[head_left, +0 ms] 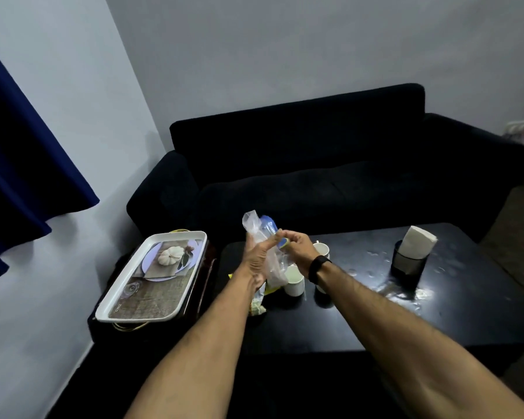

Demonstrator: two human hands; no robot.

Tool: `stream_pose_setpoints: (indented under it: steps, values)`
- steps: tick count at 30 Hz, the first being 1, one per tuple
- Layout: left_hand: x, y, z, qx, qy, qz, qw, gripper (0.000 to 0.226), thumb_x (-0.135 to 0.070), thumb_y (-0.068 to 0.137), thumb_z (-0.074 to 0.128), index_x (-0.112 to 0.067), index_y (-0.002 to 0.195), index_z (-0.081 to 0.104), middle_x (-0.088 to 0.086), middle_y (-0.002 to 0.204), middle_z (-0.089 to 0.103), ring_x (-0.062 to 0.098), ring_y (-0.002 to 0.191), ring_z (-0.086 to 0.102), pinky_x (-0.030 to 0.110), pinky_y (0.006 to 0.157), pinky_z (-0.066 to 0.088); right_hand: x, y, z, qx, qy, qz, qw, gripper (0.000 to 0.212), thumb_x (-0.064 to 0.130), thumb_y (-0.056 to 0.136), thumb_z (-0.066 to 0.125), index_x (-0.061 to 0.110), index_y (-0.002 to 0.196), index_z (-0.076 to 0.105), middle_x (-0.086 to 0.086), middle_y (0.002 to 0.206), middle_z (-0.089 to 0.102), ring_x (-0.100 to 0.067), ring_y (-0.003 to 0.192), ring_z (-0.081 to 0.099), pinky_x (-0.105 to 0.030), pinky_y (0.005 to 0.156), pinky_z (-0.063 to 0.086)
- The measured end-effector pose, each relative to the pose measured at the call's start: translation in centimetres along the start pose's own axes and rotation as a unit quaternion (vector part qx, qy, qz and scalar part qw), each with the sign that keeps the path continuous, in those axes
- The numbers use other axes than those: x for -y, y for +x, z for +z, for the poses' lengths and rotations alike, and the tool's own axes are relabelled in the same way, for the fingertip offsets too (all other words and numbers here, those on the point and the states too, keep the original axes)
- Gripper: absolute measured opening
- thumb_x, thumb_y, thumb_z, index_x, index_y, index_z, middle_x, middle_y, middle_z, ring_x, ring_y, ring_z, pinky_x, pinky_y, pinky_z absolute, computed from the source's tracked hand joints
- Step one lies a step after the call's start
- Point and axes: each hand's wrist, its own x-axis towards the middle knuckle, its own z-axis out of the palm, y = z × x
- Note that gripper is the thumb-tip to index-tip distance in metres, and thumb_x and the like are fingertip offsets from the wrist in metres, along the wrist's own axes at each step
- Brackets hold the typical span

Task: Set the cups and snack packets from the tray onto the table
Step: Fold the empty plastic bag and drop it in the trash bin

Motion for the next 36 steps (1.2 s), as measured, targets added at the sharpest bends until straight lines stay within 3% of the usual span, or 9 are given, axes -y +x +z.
stream_pose_setpoints:
  steps: [5,8,12,16,19,25,28,31,36]
  values:
    - [-0.1,0.4,0.4,-0.107,0.044,0.064,0.991,0.055,-0.005,0.077,0.080,-0.013,0.128,0.061,0.004,0.102,0.072,0.006,0.074,0.073,0.023,0.060,0.058,1.2,-1.3,-0.8,0.141,-0.034,0.020,0.989,0.040,-0.015,0.084,0.051,0.000,0.120,0.062,-0.019,0.107,0.066,-0.031,0.093,0.063,-0.039,0.085,0.052]
    - [-1.1,0.5,1.7,-0.147,-0.036,0.075,0.986,0.031,-0.004,0.086,0.071,-0.009,0.116,0.062,0.013,0.107,0.069,0.022,0.082,0.070,0.044,0.081,0.059,1.6,-2.0,-1.9,0.141,-0.046,-0.019,0.989,0.065,-0.004,0.074,0.072,0.011,0.133,0.052,-0.014,0.125,0.059,-0.026,0.109,0.060,-0.038,0.092,0.051]
    - [-2.6,0.5,3.9,-0.193,-0.135,0.010,0.972,0.041,-0.024,0.093,0.066,0.001,0.125,0.060,0.023,0.118,0.065,0.040,0.103,0.067,0.057,0.090,0.054,1.8,-2.9,-2.8,0.087,-0.103,-0.071,0.988,0.126,0.002,0.061,0.089,0.036,0.153,0.009,0.006,0.150,0.025,-0.017,0.136,0.040,-0.047,0.099,0.051]
    - [-3.3,-0.5,6.2,-0.039,-0.128,-0.046,0.990,0.060,-0.037,0.099,0.051,0.005,0.141,0.045,0.030,0.138,0.053,0.040,0.108,0.060,0.049,0.088,0.054,3.1,-2.9,-3.0,0.044,-0.046,-0.162,0.985,0.102,-0.004,0.074,0.079,0.012,0.151,0.014,-0.017,0.140,0.048,-0.028,0.120,0.058,-0.043,0.096,0.053]
    - [-3.2,-0.9,7.6,0.008,-0.066,-0.084,0.994,0.069,-0.050,0.098,0.046,0.005,0.140,0.048,0.025,0.122,0.059,0.033,0.092,0.062,0.043,0.091,0.051,4.5,-2.9,-3.3,-0.008,0.014,-0.161,0.987,0.068,-0.008,0.082,0.069,0.001,0.139,0.034,-0.029,0.129,0.057,-0.030,0.107,0.061,-0.047,0.095,0.050]
    - [-2.2,-0.5,8.7,0.080,0.009,-0.060,0.995,0.110,-0.093,0.073,0.010,-0.012,0.123,0.066,0.019,0.117,0.069,0.033,0.105,0.065,0.047,0.101,0.045,5.4,-3.0,-4.5,-0.110,0.050,-0.105,0.987,0.035,0.001,0.086,0.066,0.015,0.118,0.062,-0.016,0.111,0.070,-0.025,0.097,0.070,-0.038,0.082,0.059]
    - [-1.2,-0.6,10.2,0.083,0.038,-0.067,0.994,0.088,-0.078,0.088,0.002,-0.025,0.118,0.065,0.011,0.110,0.074,0.028,0.099,0.069,0.044,0.090,0.053,5.7,-2.7,-5.9,-0.241,-0.097,-0.108,0.960,0.051,-0.006,0.084,0.054,0.019,0.129,0.056,-0.013,0.117,0.067,-0.029,0.106,0.064,-0.041,0.097,0.052]
    - [-0.2,-0.8,12.1,0.064,0.128,-0.045,0.989,0.042,-0.035,0.106,0.035,-0.015,0.136,0.055,0.020,0.124,0.067,0.032,0.103,0.068,0.042,0.086,0.057,5.6,-3.2,-7.5,-0.204,-0.160,-0.131,0.957,0.066,-0.015,0.077,0.044,0.021,0.131,0.057,-0.009,0.126,0.063,-0.023,0.116,0.059,-0.033,0.104,0.046]
    - [1.7,-0.3,13.6,0.024,0.217,0.012,0.976,0.061,-0.018,0.089,0.068,-0.025,0.146,0.046,0.015,0.124,0.067,0.030,0.099,0.071,0.045,0.090,0.058,6.2,-5.3,-11.8,-0.058,-0.080,-0.061,0.993,0.063,0.014,0.070,0.062,0.026,0.131,0.050,-0.006,0.112,0.064,-0.014,0.090,0.066,-0.023,0.065,0.054]
